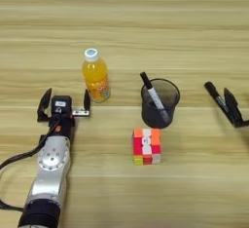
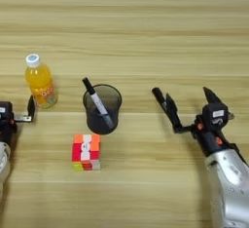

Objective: Move the objects on the table

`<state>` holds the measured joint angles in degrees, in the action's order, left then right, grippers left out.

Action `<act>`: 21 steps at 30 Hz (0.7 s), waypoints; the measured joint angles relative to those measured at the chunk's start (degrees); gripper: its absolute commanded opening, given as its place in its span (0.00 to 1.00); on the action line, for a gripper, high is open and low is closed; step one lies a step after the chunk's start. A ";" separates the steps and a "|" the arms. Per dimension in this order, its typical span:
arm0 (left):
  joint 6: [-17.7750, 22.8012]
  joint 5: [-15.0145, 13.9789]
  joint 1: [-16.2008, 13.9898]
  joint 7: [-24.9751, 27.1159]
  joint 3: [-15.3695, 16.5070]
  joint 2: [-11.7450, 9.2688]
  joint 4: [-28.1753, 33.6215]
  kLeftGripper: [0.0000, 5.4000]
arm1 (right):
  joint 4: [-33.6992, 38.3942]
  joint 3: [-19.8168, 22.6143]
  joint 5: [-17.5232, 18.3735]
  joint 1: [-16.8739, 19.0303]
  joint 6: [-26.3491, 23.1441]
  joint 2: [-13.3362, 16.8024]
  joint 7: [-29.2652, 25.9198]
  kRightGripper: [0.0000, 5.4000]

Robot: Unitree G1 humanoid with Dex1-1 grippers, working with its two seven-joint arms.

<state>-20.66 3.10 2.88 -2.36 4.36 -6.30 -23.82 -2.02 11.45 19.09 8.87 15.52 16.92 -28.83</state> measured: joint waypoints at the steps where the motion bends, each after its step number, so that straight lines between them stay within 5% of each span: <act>1: 0.00 -0.01 0.00 0.01 0.00 0.00 0.02 1.00 | 0.06 -0.04 0.68 0.75 0.00 0.45 -1.35 1.00; 14: 0.00 -0.21 0.00 0.04 0.01 -0.02 0.01 1.00 | 1.08 -7.84 1.54 6.64 5.94 2.49 -17.92 1.00; 21: 0.00 -0.20 0.02 0.06 -0.03 -0.03 -0.28 1.00 | 1.06 -16.10 -4.11 6.98 8.86 1.70 -19.59 1.00</act>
<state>-20.66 2.90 2.90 -2.29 4.32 -6.33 -24.10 -0.96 -4.65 14.98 15.84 24.38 18.61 -48.42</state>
